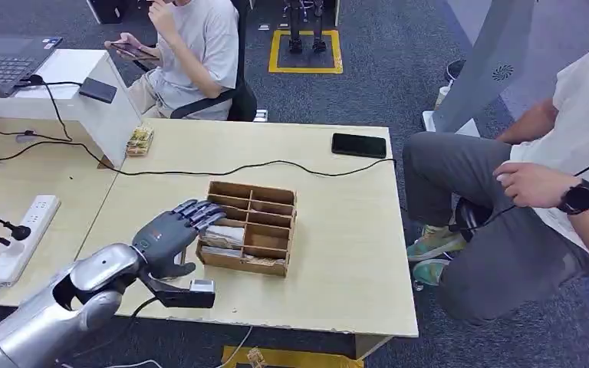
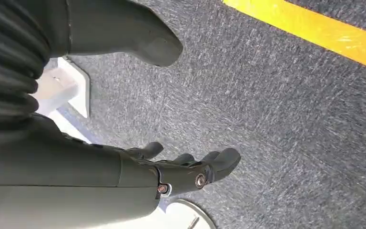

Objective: Pass the card to the sensor for recognition and then transmit it.

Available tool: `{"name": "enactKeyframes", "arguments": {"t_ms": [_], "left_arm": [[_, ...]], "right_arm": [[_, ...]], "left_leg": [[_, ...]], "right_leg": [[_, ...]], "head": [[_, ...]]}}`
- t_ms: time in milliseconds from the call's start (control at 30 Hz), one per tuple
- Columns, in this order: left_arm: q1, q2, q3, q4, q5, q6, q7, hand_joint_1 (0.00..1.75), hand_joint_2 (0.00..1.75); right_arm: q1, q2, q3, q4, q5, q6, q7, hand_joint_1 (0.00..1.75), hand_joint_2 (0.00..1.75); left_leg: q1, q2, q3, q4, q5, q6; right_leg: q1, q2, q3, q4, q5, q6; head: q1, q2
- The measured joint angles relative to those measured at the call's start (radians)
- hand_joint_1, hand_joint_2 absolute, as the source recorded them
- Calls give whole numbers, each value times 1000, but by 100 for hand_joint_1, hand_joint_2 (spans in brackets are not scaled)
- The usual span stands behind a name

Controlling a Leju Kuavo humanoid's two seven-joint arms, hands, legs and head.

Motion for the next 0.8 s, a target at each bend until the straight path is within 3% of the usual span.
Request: {"name": "enactKeyframes", "arguments": {"t_ms": [800], "left_arm": [[-3,-2,-11,14,-6,-1,0,0,175]], "right_arm": [[-5,0,13,0,-2,1,-3,0,175]], "left_leg": [[0,0,0,0,0,0]], "right_leg": [[0,0,0,0,0,0]], "head": [[0,0]]}}
